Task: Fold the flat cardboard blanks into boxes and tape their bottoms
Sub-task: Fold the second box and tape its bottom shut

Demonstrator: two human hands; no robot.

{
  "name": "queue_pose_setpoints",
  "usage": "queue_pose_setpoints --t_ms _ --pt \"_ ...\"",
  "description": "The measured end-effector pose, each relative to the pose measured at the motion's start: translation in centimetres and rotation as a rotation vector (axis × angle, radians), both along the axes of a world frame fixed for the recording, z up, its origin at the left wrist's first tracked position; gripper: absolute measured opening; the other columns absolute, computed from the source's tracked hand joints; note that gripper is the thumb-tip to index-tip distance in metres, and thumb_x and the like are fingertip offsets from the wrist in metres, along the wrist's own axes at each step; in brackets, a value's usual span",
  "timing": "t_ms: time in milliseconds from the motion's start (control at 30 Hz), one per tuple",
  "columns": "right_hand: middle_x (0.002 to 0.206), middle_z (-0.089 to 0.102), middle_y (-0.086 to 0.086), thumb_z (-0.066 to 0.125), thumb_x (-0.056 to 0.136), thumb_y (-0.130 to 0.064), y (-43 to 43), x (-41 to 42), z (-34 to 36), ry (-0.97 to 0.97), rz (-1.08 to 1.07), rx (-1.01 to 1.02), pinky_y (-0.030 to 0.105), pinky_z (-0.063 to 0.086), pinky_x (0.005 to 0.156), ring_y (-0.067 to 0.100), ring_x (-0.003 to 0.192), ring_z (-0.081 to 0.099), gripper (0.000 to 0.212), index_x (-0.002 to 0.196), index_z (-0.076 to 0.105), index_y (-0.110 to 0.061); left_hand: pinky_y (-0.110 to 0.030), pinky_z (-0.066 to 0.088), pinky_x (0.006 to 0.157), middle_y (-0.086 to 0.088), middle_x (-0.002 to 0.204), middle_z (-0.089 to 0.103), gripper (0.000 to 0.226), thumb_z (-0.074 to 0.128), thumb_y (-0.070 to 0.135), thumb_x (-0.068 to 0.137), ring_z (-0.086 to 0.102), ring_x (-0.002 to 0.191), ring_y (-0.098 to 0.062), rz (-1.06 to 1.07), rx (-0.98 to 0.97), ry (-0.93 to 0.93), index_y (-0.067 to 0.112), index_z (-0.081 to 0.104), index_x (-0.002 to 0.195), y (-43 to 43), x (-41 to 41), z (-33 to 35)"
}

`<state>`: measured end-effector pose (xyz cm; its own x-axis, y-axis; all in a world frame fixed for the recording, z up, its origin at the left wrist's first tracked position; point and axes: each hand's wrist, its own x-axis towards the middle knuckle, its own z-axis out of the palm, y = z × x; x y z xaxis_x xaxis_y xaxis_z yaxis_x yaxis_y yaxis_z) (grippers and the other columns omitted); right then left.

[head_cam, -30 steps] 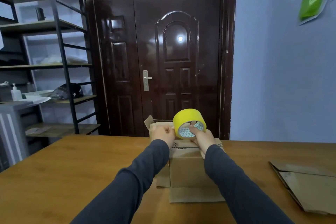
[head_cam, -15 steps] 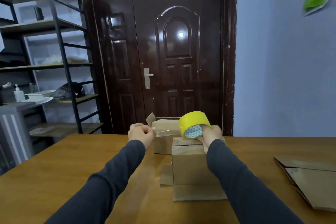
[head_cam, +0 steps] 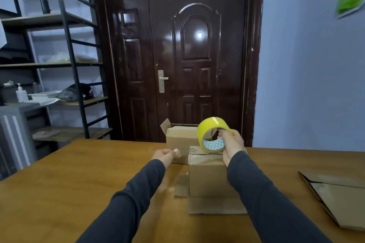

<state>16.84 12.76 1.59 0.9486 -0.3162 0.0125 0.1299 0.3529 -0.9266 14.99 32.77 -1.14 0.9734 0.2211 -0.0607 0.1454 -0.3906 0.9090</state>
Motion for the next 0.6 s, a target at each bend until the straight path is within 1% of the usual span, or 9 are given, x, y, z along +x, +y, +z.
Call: queue_pose_setpoints --t_ms 67,100,133,200,300,400,500,567,600 --pt "0.101 0.065 0.015 0.068 0.083 -0.011 -0.4 0.0 0.0 0.009 -0.011 0.085 0.048 0.048 0.101 0.03 0.112 0.062 0.013 0.092 0.059 -0.015 -0.029 0.034 0.092 -0.016 0.125 0.058 0.039 0.052 0.031 0.097 0.05 0.105 -0.027 -0.032 0.013 0.022 0.001 0.063 0.119 -0.8 0.0 -0.1" --pt "0.099 0.066 0.017 0.067 0.083 -0.009 -0.5 0.0 0.0 0.007 -0.016 0.111 0.048 0.048 0.101 0.03 0.111 0.063 0.014 0.094 0.059 -0.013 -0.029 0.034 0.094 -0.015 0.126 0.058 0.037 0.051 0.031 0.097 0.049 0.104 -0.025 -0.04 0.013 0.026 0.003 0.064 0.117 -1.2 0.0 -0.2" --pt "0.096 0.067 0.018 0.068 0.084 -0.008 -0.6 0.0 0.0 0.001 -0.02 0.123 0.048 0.048 0.101 0.028 0.106 0.065 0.016 0.096 0.059 -0.011 -0.029 0.034 0.096 -0.014 0.127 0.058 0.037 0.051 0.032 0.097 0.049 0.107 -0.026 -0.039 0.008 0.033 0.004 0.064 0.118 -1.5 0.0 -0.3" --pt "0.088 0.067 0.012 0.069 0.084 -0.01 -0.6 0.0 0.1 -0.005 -0.02 0.113 0.048 0.049 0.1 0.023 0.097 0.066 0.019 0.1 0.059 -0.011 -0.029 0.033 0.1 -0.012 0.131 0.056 0.037 0.052 0.031 0.097 0.049 0.116 -0.028 -0.026 -0.001 0.06 0.006 0.062 0.122 -1.7 0.3 -0.5" --pt "0.086 0.066 0.007 0.071 0.083 -0.011 -0.5 0.0 0.1 0.0 -0.02 0.094 0.048 0.05 0.099 0.023 0.096 0.066 0.019 0.097 0.059 -0.014 -0.028 0.033 0.099 -0.012 0.13 0.055 0.036 0.051 0.03 0.098 0.049 0.117 -0.029 0.003 0.003 0.103 0.008 0.062 0.123 -2.1 0.7 -0.5" --pt "0.085 0.066 0.007 0.072 0.082 -0.013 -0.5 -0.1 0.1 -0.003 -0.028 0.085 0.047 0.05 0.099 0.026 0.101 0.067 0.018 0.094 0.059 -0.016 -0.03 0.035 0.103 -0.012 0.137 0.05 0.045 0.045 0.035 0.1 0.045 0.128 -0.028 0.098 0.045 0.203 0.007 0.049 0.136 -2.7 1.2 0.3" --pt "0.084 0.066 0.007 0.071 0.083 -0.013 -0.4 -0.1 -0.1 -0.015 -0.026 0.078 0.048 0.05 0.098 0.024 0.093 0.067 0.016 0.093 0.06 -0.016 -0.033 0.027 0.115 -0.012 0.151 0.034 0.053 0.036 0.034 0.103 0.032 0.14 -0.025 0.133 0.047 0.245 0.004 0.031 0.146 -2.7 1.9 1.2" --pt "0.083 0.066 0.007 0.07 0.083 -0.014 -0.3 0.0 -0.1 -0.017 -0.024 0.057 0.049 0.05 0.097 0.023 0.091 0.066 0.015 0.094 0.06 -0.016 -0.033 0.023 0.117 -0.011 0.155 0.028 0.054 0.033 0.032 0.104 0.026 0.143 -0.023 0.121 0.081 0.263 0.001 0.026 0.148 -2.4 1.9 1.6" --pt "0.083 0.066 0.007 0.07 0.083 -0.014 -0.4 0.0 -0.1 -0.019 -0.018 0.052 0.049 0.05 0.098 0.023 0.091 0.066 0.015 0.094 0.061 -0.016 -0.034 0.022 0.117 -0.01 0.155 0.028 0.054 0.034 0.032 0.104 0.026 0.144 -0.022 0.118 0.107 0.276 0.001 0.025 0.148 -2.2 1.9 1.5"
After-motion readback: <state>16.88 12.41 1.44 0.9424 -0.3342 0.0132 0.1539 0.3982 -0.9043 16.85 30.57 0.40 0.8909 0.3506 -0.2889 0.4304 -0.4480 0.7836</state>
